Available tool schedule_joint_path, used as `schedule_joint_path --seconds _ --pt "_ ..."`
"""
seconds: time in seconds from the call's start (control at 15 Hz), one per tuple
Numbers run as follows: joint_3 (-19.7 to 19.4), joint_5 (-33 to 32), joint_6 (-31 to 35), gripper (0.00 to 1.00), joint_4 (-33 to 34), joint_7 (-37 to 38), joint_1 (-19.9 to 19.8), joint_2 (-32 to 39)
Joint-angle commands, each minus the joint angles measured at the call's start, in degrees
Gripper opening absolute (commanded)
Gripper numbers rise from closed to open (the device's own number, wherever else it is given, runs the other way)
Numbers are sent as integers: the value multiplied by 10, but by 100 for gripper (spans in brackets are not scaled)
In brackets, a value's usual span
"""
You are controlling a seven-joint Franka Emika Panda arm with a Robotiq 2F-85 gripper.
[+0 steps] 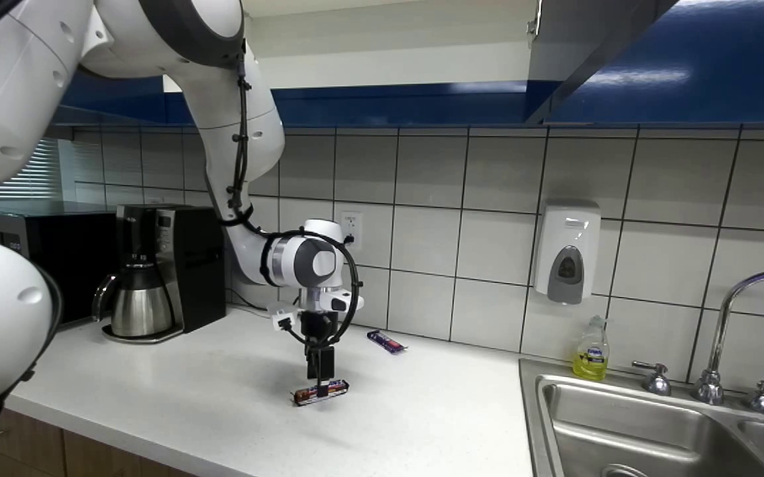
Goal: Put the brown packet in the open upper cabinet.
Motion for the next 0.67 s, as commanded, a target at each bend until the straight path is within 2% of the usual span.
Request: schedule_joint_path --seconds 0.0,0.6 --pt "-9 -15 -1 100 21 27 11 18" --pt "-12 -13 -5 100 46 34 14 42"
